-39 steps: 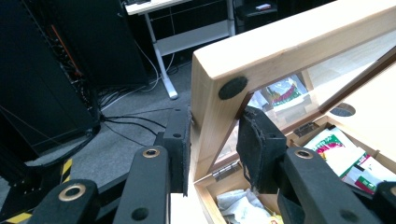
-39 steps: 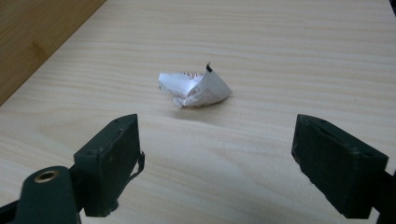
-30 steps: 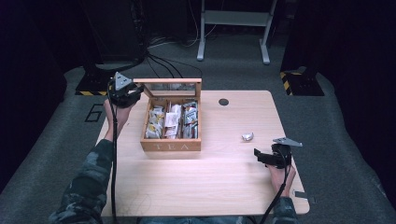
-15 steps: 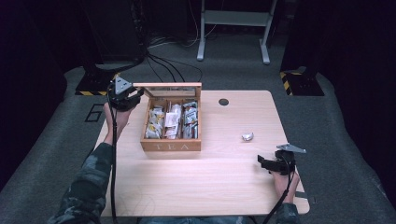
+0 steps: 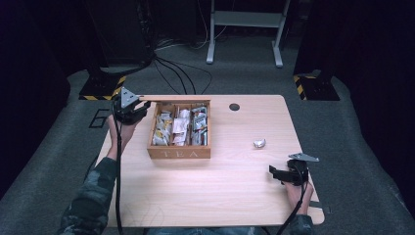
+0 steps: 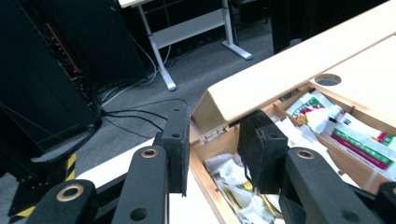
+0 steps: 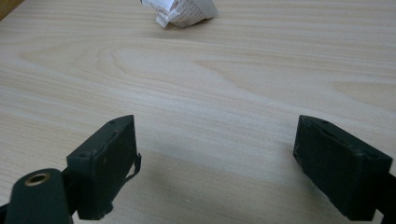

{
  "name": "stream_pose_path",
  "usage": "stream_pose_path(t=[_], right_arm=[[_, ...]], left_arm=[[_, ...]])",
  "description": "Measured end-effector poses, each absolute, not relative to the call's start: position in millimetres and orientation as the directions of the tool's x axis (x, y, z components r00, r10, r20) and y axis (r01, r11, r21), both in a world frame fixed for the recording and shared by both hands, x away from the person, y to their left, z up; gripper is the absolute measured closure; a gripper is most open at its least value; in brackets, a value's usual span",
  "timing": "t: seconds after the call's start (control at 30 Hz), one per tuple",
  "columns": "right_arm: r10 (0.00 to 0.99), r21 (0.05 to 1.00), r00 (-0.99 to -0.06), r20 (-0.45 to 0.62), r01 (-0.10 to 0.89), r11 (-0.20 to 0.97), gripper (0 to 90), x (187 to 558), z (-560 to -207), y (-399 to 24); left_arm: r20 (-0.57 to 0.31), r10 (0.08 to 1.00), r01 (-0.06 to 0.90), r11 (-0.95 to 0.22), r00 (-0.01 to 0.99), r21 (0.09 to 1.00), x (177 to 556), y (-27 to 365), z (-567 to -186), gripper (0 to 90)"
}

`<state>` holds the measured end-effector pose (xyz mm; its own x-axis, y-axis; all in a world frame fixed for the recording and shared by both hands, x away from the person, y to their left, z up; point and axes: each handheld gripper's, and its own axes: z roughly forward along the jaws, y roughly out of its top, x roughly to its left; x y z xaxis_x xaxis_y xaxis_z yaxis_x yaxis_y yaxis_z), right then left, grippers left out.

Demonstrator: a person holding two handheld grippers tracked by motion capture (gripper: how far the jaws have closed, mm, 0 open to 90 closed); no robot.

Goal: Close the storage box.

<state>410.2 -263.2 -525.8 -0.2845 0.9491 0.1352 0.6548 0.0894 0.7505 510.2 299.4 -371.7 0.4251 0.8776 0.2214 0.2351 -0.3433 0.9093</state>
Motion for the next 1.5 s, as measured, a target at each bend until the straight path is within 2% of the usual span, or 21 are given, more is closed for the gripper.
stream_pose_path(t=[0.77,1.27,1.5], right_arm=[[0.946,0.755,-0.299,0.129,0.648,0.102,13.1,409,-526,-264],[0.947,0.756,-0.295,0.126,0.647,0.101,13.4,409,-527,-263],[0.948,0.756,-0.294,0.122,0.646,0.103,13.6,409,-527,-263]], left_arm=[[0.166,0.867,0.271,-0.320,0.470,0.908,473,307,-406,62.8],[0.091,0.870,0.293,-0.260,0.485,0.920,454,311,-432,63.2],[0.028,0.859,0.347,-0.236,0.511,0.908,451,312,-457,63.7]])
